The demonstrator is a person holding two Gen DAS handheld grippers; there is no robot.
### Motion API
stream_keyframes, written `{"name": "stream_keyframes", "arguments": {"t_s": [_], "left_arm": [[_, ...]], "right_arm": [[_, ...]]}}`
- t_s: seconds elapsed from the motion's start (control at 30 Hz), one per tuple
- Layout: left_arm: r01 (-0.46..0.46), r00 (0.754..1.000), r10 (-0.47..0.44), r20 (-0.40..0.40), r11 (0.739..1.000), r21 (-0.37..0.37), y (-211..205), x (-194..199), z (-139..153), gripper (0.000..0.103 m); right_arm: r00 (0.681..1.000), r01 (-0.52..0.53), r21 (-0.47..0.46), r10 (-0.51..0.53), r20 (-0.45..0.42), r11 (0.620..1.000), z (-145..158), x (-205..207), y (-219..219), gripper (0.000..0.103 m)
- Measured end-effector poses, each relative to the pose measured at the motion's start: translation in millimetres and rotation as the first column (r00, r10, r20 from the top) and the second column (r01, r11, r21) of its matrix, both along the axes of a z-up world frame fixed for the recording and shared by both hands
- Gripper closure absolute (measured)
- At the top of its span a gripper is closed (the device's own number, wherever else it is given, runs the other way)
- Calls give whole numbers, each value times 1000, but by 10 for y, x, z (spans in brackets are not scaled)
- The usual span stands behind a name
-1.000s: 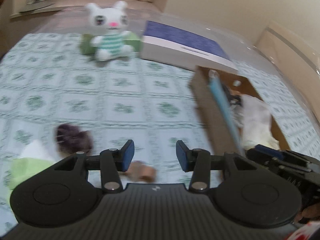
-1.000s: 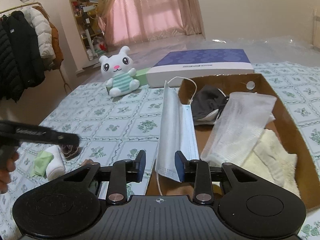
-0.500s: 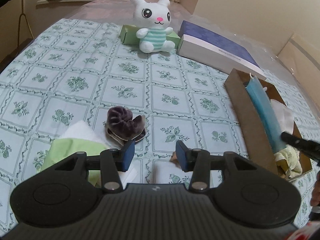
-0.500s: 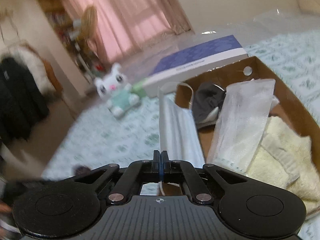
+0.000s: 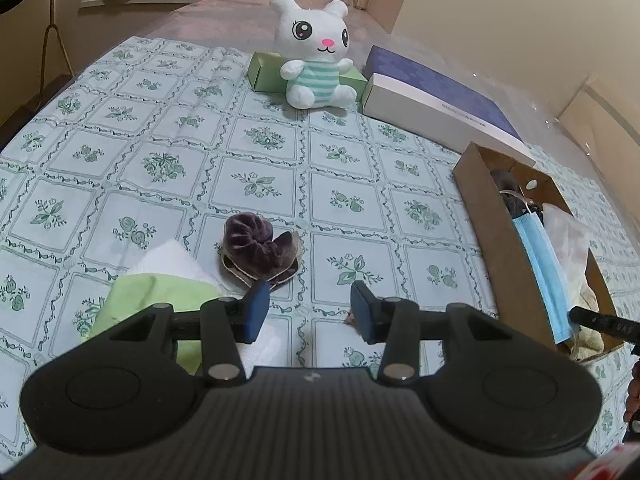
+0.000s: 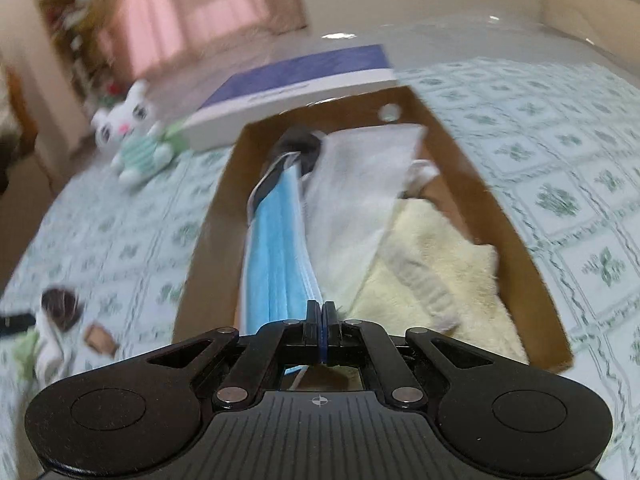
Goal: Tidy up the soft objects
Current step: 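Withdraw both grippers from the box toward the remaining items on the bed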
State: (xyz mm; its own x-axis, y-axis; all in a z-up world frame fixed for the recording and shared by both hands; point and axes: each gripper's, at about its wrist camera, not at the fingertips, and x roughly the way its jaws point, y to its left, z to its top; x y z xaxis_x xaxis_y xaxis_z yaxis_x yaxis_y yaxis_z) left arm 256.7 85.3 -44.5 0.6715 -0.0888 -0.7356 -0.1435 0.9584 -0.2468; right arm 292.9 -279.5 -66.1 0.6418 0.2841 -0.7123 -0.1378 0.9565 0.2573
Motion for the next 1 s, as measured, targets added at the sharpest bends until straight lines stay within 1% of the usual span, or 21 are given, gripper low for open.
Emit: {"name": "stream_keyframes", "arguments": {"t_s": [0.1, 0.17, 0.2, 0.27, 0.3, 0.33, 0.4, 0.43, 0.57, 0.67, 0.73, 0.87, 1.0], "left_arm": [[2, 1000, -2, -4, 1000, 1, -10, -14, -9, 63], [5, 1000, -5, -3, 1000, 6, -11, -32, -5, 62], [6, 1000, -6, -4, 1000, 7, -9, -46, -2, 62], [4, 1000, -4, -3, 1000, 7, 6, -82, 7, 62], [2, 1000, -2, -4, 1000, 8, 18, -98, 12, 62], [1, 1000, -1, -5, 1000, 8, 30, -114, 17, 62], [-4, 1000, 4, -8, 1000, 9, 56, -146, 30, 62], [-7, 1000, 7, -9, 1000, 9, 70, -166, 38, 62], [-19, 1000, 19, -8, 1000, 14, 130, -268, 95, 61], [-18, 1000, 19, -5, 999, 27, 150, -362, 160, 59], [-15, 1000, 15, 1, 999, 37, 156, -438, 221, 59], [-3, 1000, 2, 23, 999, 42, 164, -622, 359, 57], [16, 999, -18, 42, 998, 57, 141, -816, 488, 56]], "right_arm": [[999, -50, -34, 50, -16, 998, -20, -14, 85, 102], [999, -46, -33, 46, -8, 998, -25, -98, 97, 101], [999, -46, -31, 45, -4, 998, -29, -114, 87, 100], [999, -38, -27, 38, 5, 999, -5, -140, 78, 93], [999, -33, -21, 33, 8, 999, 13, -157, 62, 83], [1000, -26, -13, 26, 14, 1000, 33, -191, 43, 70], [999, -12, 11, 11, 34, 1000, 80, -257, 0, 56], [999, -2, 25, 1, 42, 1000, 109, -303, -29, 54], [999, 26, 49, -28, 44, 998, 213, -399, -65, 51], [997, 42, 48, -45, 61, 998, 307, -515, -69, 47], [996, 50, 65, -55, 73, 997, 392, -627, -62, 45], [995, 40, 84, -48, 92, 996, 546, -856, 13, 43], [993, 15, 100, -26, 111, 995, 683, -1066, 130, 42]]}}
